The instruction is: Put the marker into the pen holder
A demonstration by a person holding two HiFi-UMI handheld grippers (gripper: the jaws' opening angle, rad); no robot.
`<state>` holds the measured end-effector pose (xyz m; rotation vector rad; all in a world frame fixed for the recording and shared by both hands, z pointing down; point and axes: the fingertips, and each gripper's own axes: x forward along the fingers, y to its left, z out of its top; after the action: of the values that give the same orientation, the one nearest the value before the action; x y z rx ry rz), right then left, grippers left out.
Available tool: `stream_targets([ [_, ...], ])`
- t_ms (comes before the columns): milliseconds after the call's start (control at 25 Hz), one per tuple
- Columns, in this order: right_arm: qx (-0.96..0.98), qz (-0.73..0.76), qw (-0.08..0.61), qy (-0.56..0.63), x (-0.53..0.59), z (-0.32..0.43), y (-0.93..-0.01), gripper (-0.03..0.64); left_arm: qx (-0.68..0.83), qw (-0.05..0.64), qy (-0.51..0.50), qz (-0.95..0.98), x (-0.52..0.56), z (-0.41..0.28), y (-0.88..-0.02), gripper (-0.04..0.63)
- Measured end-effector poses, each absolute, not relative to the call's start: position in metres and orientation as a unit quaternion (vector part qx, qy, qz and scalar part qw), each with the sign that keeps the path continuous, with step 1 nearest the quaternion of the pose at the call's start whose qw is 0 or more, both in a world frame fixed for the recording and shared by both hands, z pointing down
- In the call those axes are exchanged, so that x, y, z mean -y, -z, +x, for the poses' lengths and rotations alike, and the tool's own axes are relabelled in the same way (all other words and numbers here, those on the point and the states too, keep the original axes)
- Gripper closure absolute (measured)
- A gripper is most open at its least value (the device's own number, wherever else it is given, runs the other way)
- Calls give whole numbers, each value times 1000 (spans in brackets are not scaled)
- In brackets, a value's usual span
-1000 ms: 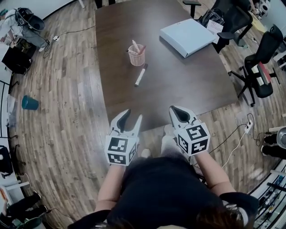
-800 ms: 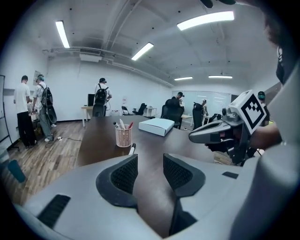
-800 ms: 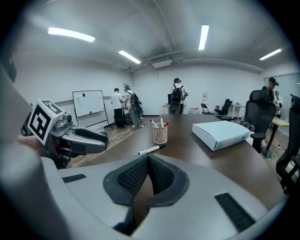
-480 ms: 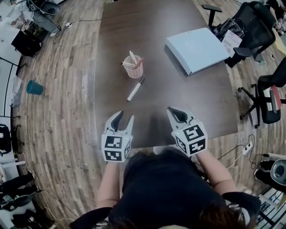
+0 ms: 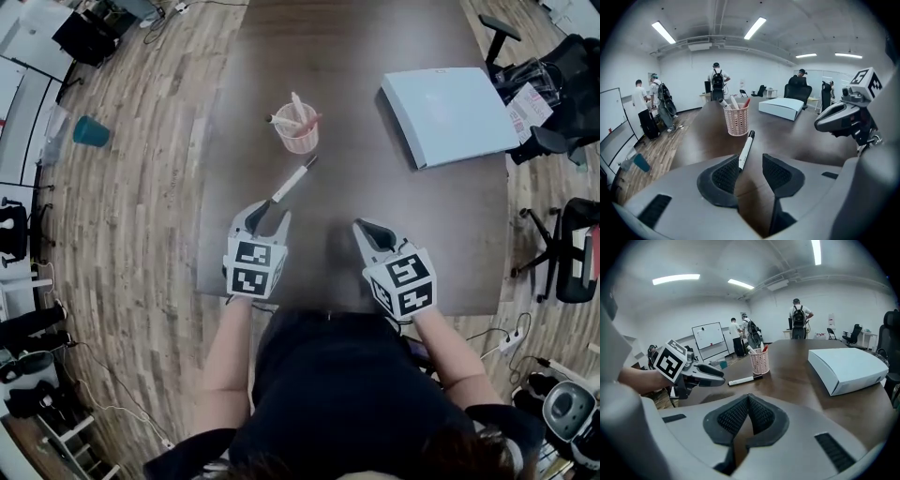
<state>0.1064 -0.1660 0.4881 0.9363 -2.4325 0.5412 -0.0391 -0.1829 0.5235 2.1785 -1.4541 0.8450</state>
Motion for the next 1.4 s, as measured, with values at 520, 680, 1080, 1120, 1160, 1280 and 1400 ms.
stream_targets([
  [520, 872, 354, 252, -225, 181, 108, -507, 601, 483, 244, -338, 770, 212, -43, -568, 419],
  [680, 872, 354, 252, -227, 187, 102, -509, 601, 482, 245, -351, 764, 214, -44, -577, 453],
  [1080, 871, 351, 257, -229, 183, 87, -511, 601, 470, 222, -349, 779, 210, -38, -574, 514],
  [1120, 870, 353, 258, -228, 183, 86, -511, 600, 472, 218, -345, 782, 210, -39, -570, 514],
  [1160, 870, 354, 258, -227, 183, 85, -510, 601, 474, 213, -340, 784, 210, -41, -566, 515],
  [1280, 869, 356, 262, -224, 183, 81, -509, 601, 482, 196, -325, 790, 208, -46, -552, 515],
  [1400, 869, 357, 265, -218, 181, 78, -507, 600, 484, 180, -311, 798, 205, -48, -536, 515],
])
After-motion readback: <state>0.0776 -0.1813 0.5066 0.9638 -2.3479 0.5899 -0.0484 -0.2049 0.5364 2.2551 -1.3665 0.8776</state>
